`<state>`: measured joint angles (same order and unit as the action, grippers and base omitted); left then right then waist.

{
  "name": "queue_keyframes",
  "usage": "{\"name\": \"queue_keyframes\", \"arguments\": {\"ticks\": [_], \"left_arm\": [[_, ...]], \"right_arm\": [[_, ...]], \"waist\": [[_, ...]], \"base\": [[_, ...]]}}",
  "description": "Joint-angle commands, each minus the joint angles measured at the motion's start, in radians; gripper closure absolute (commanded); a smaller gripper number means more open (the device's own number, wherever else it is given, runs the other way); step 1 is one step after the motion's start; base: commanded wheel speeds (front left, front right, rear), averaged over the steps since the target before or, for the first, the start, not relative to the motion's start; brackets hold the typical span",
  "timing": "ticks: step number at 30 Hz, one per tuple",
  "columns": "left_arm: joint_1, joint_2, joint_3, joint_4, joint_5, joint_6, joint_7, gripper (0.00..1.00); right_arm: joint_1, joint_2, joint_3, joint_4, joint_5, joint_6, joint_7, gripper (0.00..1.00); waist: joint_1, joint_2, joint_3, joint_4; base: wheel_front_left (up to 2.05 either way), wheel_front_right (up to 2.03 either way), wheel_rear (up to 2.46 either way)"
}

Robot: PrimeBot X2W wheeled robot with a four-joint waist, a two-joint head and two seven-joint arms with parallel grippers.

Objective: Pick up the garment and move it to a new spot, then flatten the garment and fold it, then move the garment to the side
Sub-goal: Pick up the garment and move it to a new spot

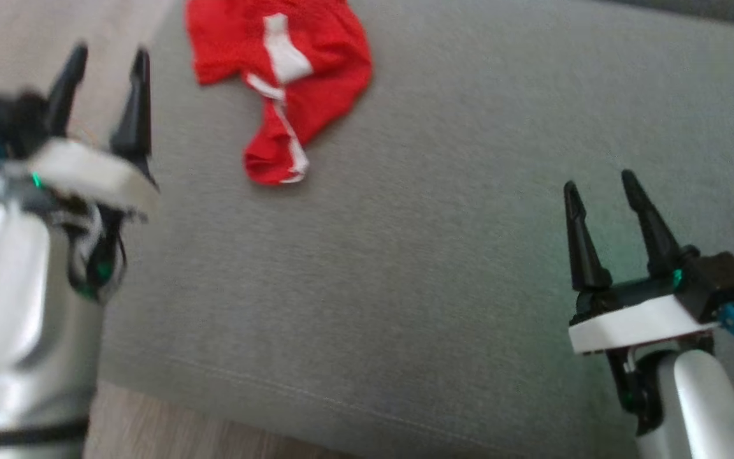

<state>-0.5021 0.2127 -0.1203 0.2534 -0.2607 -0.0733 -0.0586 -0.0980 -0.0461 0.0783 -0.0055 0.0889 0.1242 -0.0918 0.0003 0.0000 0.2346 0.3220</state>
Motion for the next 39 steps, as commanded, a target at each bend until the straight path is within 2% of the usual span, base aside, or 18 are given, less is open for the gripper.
{"name": "queue_keyframes", "arguments": {"ticks": [1,5,11,21,22,23,24,25,26,27,33,39], "left_arm": [[-0.109,0.057,0.028,0.006,-0.010,-0.016,0.028,0.00],[-0.261,0.100,0.020,0.125,-0.027,-0.034,0.096,0.00],[-0.404,0.108,0.004,0.305,-0.090,-0.048,0.206,0.00],[-0.429,0.107,-0.044,0.537,-0.132,-0.045,0.358,0.00],[-0.427,0.109,-0.043,0.555,-0.133,-0.039,0.366,0.03],[-0.425,0.112,-0.042,0.569,-0.135,-0.035,0.368,0.20],[-0.424,0.115,-0.041,0.581,-0.135,-0.033,0.365,0.51],[-0.423,0.119,-0.041,0.589,-0.133,-0.029,0.356,0.74],[-0.423,0.119,-0.041,0.589,-0.133,-0.029,0.356,0.74],[-0.424,0.125,-0.041,0.595,-0.130,-0.028,0.340,1.00],[-0.445,0.160,-0.055,0.595,-0.087,-0.016,0.191,1.00],[-0.489,0.197,-0.108,0.573,-0.028,-0.026,0.109,1.00]], "right_arm": [[-0.043,-0.004,0.014,-0.052,-0.016,0.007,0.007,0.00],[-0.054,-0.004,0.000,-0.083,-0.039,0.007,0.021,0.00],[-0.060,-0.004,-0.008,-0.116,-0.053,0.007,0.029,0.00],[-0.071,-0.004,0.010,-0.114,-0.043,0.007,0.025,0.00],[-0.073,-0.004,0.013,-0.110,-0.041,0.007,0.024,0.00],[-0.073,-0.004,0.016,-0.107,-0.038,0.007,0.023,0.00],[-0.073,-0.004,0.017,-0.104,-0.035,0.007,0.020,0.00],[-0.072,-0.004,0.016,-0.102,-0.033,0.007,0.017,0.00],[-0.072,-0.004,0.016,-0.102,-0.033,0.007,0.017,0.00],[-0.070,-0.004,0.016,-0.098,-0.032,0.007,0.014,0.00],[-0.057,-0.004,0.012,-0.067,-0.017,0.007,-0.007,0.00],[-0.039,-0.004,0.027,-0.020,0.020,0.007,-0.036,0.00]], "waist": [[-0.0003,0.0000,0.109,-0.102],[-0.0003,0.0000,0.176,-0.151],[-0.0003,0.0000,0.251,-0.192],[-0.0003,0.0000,0.275,-0.227],[-0.0003,0.0000,0.272,-0.231],[-0.0003,0.0000,0.269,-0.235],[-0.0003,0.0000,0.265,-0.238],[-0.0003,0.0000,0.260,-0.241],[-0.0003,0.0000,0.260,-0.241],[-0.0003,0.0000,0.255,-0.244],[-0.0003,0.0000,0.184,-0.256],[-0.0003,0.0000,0.071,-0.272]], "base": [[0.00,0.00,0.00],[0.00,0.00,0.00],[0.00,0.00,0.00],[0.00,0.00,0.00],[0.00,0.00,0.00],[0.00,0.00,0.00],[0.00,0.00,0.00],[0.00,0.00,0.00],[0.00,0.00,0.00],[0.00,0.00,0.00],[0.00,0.00,0.00],[0.00,0.00,0.00]]}}
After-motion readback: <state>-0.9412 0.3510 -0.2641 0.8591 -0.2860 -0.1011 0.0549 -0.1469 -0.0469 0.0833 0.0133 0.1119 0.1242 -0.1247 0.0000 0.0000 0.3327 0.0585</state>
